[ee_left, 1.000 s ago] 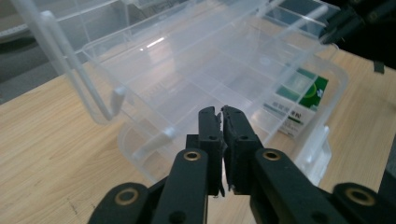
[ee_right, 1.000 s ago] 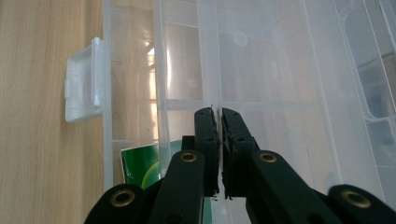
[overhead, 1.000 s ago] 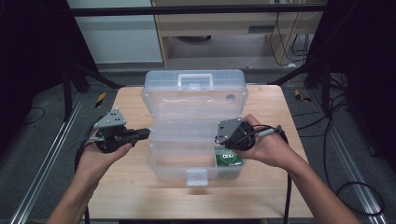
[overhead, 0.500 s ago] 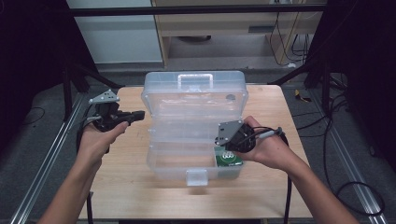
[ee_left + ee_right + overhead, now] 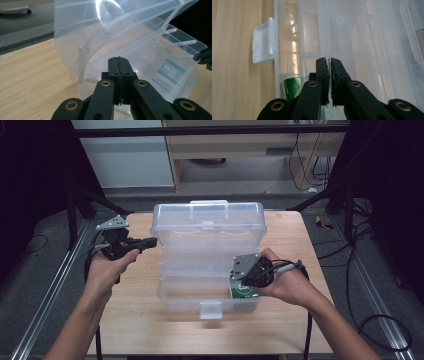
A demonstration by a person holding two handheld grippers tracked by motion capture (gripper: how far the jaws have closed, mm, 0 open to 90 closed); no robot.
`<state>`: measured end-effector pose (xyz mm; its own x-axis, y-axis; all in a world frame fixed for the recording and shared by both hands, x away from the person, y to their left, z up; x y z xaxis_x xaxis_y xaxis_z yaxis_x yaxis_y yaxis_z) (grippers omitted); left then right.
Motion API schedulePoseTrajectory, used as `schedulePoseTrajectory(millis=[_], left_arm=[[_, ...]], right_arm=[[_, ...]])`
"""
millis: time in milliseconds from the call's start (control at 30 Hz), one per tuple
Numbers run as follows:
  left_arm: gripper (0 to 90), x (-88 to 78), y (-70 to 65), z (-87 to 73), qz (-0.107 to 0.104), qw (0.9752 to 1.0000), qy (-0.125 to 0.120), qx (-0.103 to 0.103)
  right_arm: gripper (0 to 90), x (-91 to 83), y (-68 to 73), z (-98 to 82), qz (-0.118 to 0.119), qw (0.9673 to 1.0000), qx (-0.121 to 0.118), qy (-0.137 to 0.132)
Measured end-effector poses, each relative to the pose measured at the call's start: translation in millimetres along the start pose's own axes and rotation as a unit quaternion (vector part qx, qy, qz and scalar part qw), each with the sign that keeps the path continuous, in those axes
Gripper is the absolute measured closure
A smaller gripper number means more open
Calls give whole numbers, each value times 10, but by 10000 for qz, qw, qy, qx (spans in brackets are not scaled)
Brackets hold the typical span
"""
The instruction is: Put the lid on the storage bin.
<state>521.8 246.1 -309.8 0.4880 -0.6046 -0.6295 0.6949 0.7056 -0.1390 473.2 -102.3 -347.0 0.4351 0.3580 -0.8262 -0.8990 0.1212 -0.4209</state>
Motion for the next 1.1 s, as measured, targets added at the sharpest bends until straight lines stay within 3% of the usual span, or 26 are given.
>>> schedulePoseTrajectory(millis=[200,667,700,733,767,933,1100], left_arm=[[899,-33,-62,-25,-28,10000,-52,29],[898,-55,-121,-222,-184,9998,-65,-90],[898,-56,-122,-232,-190,9998,-60,-79],[898,-55,-128,-238,-185,9998,-69,-83],[898,-49,-137,-249,-203,9997,-63,-78],[898,-34,-160,-295,-234,9997,-67,-73],[897,-31,-181,-371,-274,9996,-36,-66]], right_arm=[[860,9,52,5,-33,9999,-95,74],[837,42,144,-34,3,10000,34,18],[811,40,145,-41,-3,10000,83,-7],[697,12,145,-53,92,9989,397,-218],[666,-4,151,-59,129,9980,538,-313],[607,-63,213,-113,25,9955,827,-468],[626,-186,259,-210,-61,9903,1157,-764]])
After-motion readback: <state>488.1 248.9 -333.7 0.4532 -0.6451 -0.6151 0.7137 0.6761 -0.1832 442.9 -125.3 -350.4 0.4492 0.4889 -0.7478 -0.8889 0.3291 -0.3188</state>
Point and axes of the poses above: each handheld gripper's, and its own axes: x roughly forward along the jaws, z roughly out of its top, y roughly to its left, the point moved 2 cm from there along x, roughly forward along the jaws, and after that the axes turned 10 degrees about y, right-handed, at the moved point
